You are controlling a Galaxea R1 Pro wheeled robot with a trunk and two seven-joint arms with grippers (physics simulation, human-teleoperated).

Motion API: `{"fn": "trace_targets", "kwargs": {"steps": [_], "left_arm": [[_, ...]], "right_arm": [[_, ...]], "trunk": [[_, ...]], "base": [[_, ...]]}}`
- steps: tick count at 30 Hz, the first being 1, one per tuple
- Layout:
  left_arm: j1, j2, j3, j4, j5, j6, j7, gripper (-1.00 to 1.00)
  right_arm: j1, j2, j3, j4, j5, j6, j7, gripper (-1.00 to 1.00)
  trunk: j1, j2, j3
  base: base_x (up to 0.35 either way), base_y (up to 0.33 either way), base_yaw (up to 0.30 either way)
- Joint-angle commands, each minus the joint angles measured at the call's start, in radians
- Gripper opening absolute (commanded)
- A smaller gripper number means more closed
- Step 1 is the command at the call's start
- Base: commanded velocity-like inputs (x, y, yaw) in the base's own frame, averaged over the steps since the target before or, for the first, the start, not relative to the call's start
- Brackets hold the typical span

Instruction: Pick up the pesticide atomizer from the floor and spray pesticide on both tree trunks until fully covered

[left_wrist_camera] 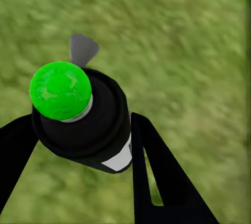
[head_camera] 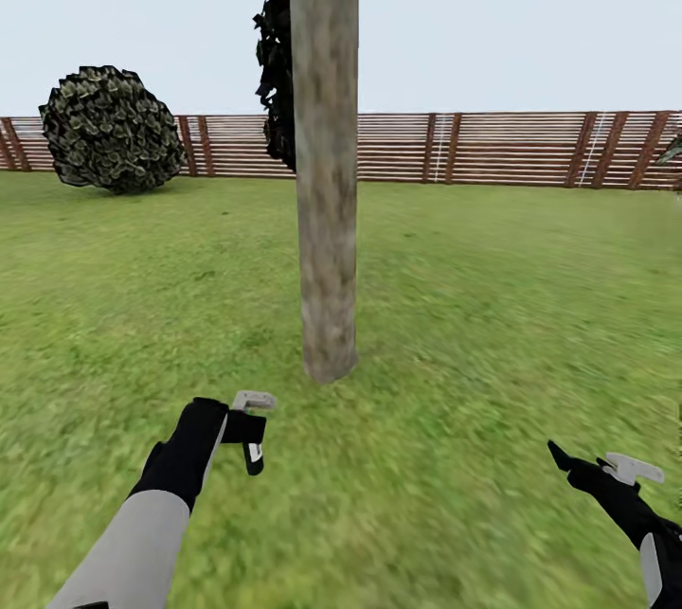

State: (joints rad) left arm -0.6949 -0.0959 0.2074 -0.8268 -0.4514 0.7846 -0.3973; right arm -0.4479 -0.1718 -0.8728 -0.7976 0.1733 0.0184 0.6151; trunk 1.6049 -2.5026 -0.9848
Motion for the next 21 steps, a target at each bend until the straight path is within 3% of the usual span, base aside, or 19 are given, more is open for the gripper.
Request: {"fn": "trace_targets", "kwargs": {"steps": [1, 10, 21], "left_arm": [[0.000, 0.000, -0.001, 0.000, 0.000, 0.003, 0.000, -1.00], [0.000, 0.002, -0.005, 0.004, 0.001, 0.009, 0.000, -1.00], [0.000, 0.001, -0.005, 0.006, 0.000, 0.065, 0.000, -1.00]], "right_arm": [[0.000, 0.000, 0.000, 0.000, 0.000, 0.000, 0.000, 1.00], [0.000, 0.000, 0.000, -0.002, 0.000, 0.007, 0.000, 1.00], [0.000, 0.000, 0.000, -0.002, 0.000, 0.009, 0.000, 1.00]], "trunk": [[0.000, 0.000, 0.001], [0.000, 0.000, 0.010], [0.000, 0.000, 0.012]], "base": [[0.338, 0.000, -0.236], [0.338, 0.000, -0.208], [0.301, 0.000, -0.020]]}}
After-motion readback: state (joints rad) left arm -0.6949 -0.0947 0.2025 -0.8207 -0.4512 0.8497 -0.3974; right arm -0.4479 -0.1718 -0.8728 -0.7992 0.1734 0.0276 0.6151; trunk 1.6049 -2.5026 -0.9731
